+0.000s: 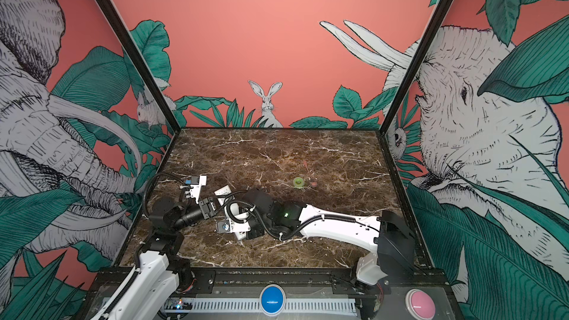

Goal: Load the batteries into the remote control
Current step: 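Press both orange batteries down into the compartment with right gripper fingertips, then move the right gripper to the white battery cover and grasp it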

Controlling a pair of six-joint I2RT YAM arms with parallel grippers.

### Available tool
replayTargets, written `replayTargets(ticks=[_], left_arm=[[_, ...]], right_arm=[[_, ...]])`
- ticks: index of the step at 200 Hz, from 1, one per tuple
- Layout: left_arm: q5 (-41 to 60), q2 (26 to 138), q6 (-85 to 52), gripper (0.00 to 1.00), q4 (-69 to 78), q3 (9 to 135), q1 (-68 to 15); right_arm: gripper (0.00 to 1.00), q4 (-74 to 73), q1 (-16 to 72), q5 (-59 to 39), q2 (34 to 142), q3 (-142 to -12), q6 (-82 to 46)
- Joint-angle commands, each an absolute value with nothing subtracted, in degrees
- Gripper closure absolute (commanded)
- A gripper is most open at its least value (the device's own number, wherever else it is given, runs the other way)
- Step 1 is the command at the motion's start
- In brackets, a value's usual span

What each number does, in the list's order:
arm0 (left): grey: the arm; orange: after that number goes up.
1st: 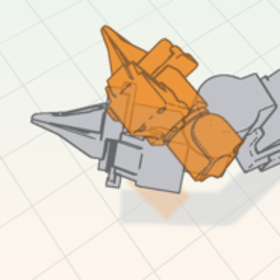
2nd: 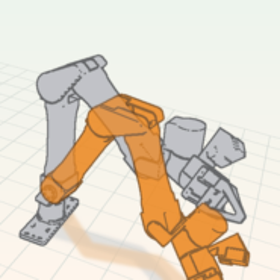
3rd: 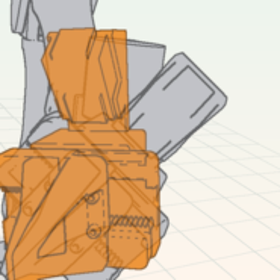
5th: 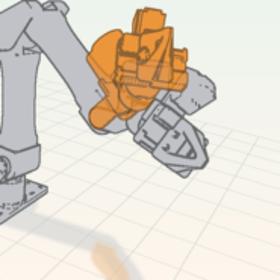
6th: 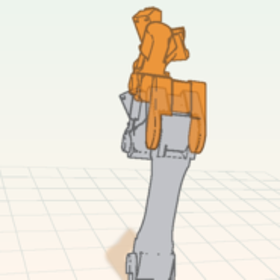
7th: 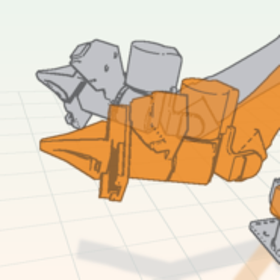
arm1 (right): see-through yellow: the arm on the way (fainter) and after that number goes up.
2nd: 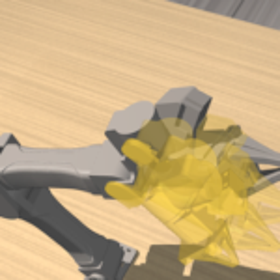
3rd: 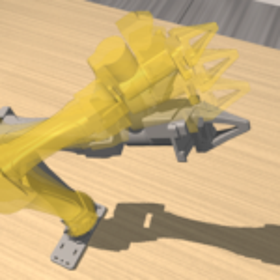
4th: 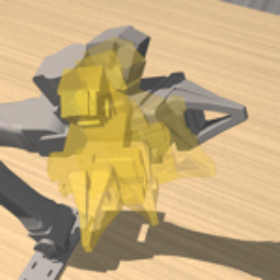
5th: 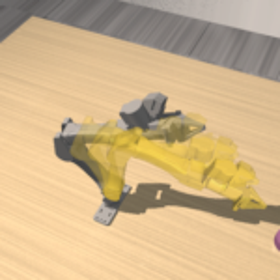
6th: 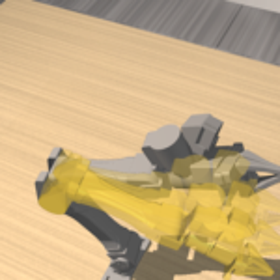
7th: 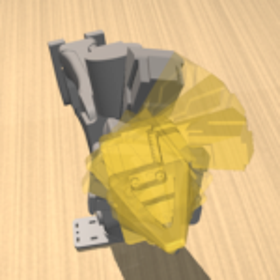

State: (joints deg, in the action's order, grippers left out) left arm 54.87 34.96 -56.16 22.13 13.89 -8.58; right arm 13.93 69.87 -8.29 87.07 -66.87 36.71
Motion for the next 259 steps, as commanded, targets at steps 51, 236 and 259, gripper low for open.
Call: replayTargets(ticks=[51, 236, 259], left_arm=[[55.5, 34.7, -58.2, 1.0, 26.2, 14.9, -9.0], [45.1, 34.8, -52.0, 1.0, 21.5, 12.0, -9.0], [45.1, 35.1, -51.4, 1.0, 21.4, 11.9, -9.0]], right_arm=[[0.94, 15.3, 70.4, -5.9, 86.4, -65.8, 34.8], [0.29, 35.6, 57.1, 6.3, 76.0, -60.3, -11.3], [0.27, 37.7, 55.4, 5.6, 79.9, -60.3, -12.9]])
